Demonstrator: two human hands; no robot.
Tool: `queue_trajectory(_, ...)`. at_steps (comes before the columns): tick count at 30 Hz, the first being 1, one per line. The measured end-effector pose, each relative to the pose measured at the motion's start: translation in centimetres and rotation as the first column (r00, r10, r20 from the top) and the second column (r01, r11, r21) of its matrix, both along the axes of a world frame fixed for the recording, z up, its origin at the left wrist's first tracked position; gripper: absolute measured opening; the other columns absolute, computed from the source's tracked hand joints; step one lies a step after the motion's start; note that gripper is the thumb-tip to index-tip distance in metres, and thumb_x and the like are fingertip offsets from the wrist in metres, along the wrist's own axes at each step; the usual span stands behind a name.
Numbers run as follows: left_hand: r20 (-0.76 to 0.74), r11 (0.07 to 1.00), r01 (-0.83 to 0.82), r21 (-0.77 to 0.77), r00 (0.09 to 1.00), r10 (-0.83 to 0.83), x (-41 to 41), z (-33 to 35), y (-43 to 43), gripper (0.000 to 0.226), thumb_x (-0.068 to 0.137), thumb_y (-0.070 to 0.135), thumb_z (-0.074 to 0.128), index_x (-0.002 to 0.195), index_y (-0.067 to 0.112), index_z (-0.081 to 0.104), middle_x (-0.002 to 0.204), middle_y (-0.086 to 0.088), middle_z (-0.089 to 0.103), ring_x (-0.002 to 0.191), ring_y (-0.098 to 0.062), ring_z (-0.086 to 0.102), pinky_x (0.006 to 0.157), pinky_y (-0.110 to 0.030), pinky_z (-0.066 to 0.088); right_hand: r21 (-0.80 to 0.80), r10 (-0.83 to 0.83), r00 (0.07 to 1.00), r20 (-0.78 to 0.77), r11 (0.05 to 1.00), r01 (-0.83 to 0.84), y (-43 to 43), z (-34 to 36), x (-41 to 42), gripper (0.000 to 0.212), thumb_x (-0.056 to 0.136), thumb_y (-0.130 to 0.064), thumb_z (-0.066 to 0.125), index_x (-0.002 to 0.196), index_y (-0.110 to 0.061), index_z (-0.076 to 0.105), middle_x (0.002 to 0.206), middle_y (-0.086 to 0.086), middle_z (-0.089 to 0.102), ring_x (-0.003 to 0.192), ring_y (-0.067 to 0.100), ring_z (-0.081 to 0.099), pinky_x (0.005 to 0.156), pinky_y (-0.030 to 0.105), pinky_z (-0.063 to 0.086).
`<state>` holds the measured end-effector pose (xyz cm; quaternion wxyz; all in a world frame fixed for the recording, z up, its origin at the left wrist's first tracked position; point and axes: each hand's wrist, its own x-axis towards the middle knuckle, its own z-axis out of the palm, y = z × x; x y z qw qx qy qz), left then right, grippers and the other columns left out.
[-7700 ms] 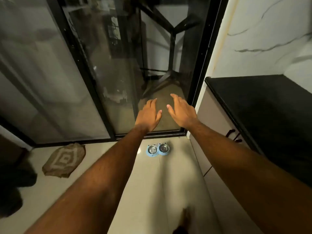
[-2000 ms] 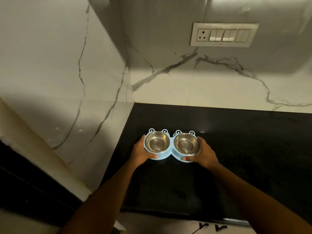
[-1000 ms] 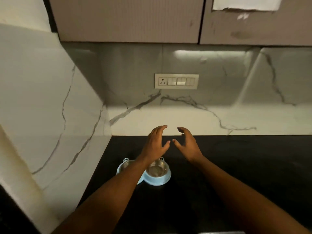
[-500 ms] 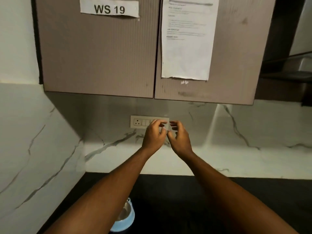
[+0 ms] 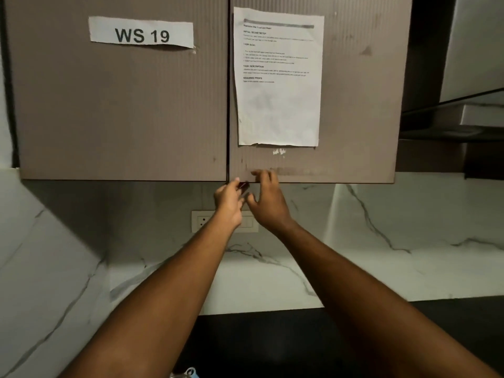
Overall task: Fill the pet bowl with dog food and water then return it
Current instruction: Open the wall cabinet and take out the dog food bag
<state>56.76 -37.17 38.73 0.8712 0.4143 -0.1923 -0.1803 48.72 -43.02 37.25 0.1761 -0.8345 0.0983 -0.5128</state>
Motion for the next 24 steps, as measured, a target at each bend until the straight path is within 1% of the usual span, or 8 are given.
queue_trajectory(2,-0.040,0.991,0.085,-0.101,0.995,-0.089,0.8,0.2,-0.6,0.033,0.098,0.020,0.058,0.126,0.002,0.054,0.121,-0.018,0.064,0.105,-0.026,0.065,0.100,-0.045,0.051,-0.043,-0.071,0.997,-0.021,0.997,0.070,-0.2,0.7,0.6,0.057,0.093,-0.017,0.064,0.146,-0.017,0.042,0.149,0.007,0.036,0.132,0.023,0.046,0.102,0.041,0.051)
queue_trajectory(7,-0.089,0.959,0.242,-0.148,0.962,-0.257,1.5,-0.4,-1.3,0.070,0.096,0.057,0.044,0.142,0.005,0.044,0.138,-0.017,0.056,0.120,-0.030,0.061,0.107,-0.046,0.046,-0.115,-0.201,0.979,-0.040,0.974,0.196,-0.1,0.9,0.3,0.060,0.093,-0.023,0.062,0.149,-0.020,0.041,0.159,0.005,0.029,0.144,0.023,0.032,0.112,0.046,0.041)
queue_trajectory(9,-0.101,0.954,0.248,-0.171,0.958,-0.268,0.7,-0.5,-0.9,0.068,0.097,0.059,0.042,0.139,0.006,0.048,0.133,-0.017,0.060,0.120,-0.031,0.060,0.104,-0.044,0.049,-0.148,-0.220,0.975,0.000,0.965,0.218,0.2,0.6,-0.3,0.058,0.093,-0.026,0.058,0.148,-0.021,0.042,0.160,0.004,0.029,0.146,0.023,0.030,0.116,0.050,0.034)
queue_trajectory(12,-0.097,0.944,0.217,-0.247,0.964,-0.247,-1.9,-0.3,0.2,0.055,0.101,0.048,0.041,0.132,0.005,0.054,0.128,-0.017,0.062,0.120,-0.031,0.060,0.082,-0.041,0.056,-0.137,-0.201,0.976,0.083,0.968,0.211,0.5,0.1,-1.0,0.058,0.096,-0.036,0.052,0.151,-0.022,0.039,0.165,0.003,0.021,0.150,0.023,0.024,0.120,0.053,0.024)
queue_trajectory(18,-0.098,0.933,0.121,-0.339,0.982,-0.163,-8.2,-1.6,1.9,0.059,0.093,0.044,0.055,0.140,0.008,0.049,0.141,-0.014,0.053,0.129,-0.030,0.052,0.110,-0.044,0.042,-0.108,-0.128,0.967,0.222,0.982,0.154,2.4,-0.9,-4.5,0.069,0.096,-0.053,0.044,0.156,-0.021,0.030,0.168,0.000,0.015,0.155,0.019,0.011,0.123,0.051,0.013)
queue_trajectory(20,-0.102,0.943,0.021,-0.332,0.993,-0.058,-11.0,-1.8,2.5,0.043,0.096,0.040,0.055,0.128,0.012,0.058,0.132,-0.010,0.057,0.126,-0.024,0.053,0.104,-0.038,0.046,-0.099,-0.074,0.967,0.243,0.990,0.100,2.9,-1.3,-6.5,0.070,0.096,-0.054,0.045,0.156,-0.021,0.030,0.168,0.001,0.016,0.155,0.019,0.011,0.124,0.051,0.013)
queue_trajectory(22,-0.082,0.934,-0.057,-0.352,0.996,0.030,-14.2,-1.9,3.1,0.021,0.098,0.036,0.054,0.099,0.017,0.063,0.110,-0.004,0.062,0.108,-0.018,0.060,0.088,-0.030,0.049,-0.103,-0.021,0.965,0.262,0.993,0.049,3.2,-1.6,-8.8,0.071,0.096,-0.054,0.045,0.156,-0.020,0.030,0.168,0.001,0.015,0.155,0.018,0.013,0.124,0.053,0.016)
queue_trajectory(24,-0.029,0.923,-0.097,-0.373,0.995,0.093,-17.0,-2.0,3.6,0.021,0.100,0.032,0.052,0.084,0.019,0.057,0.092,0.001,0.058,0.089,-0.011,0.058,0.079,-0.026,0.048,-0.103,0.031,0.962,0.273,0.995,-0.003,3.2,-1.6,-11.2,0.070,0.096,-0.051,0.048,0.156,-0.019,0.029,0.167,0.000,0.015,0.154,0.016,0.014,0.121,0.056,0.022)
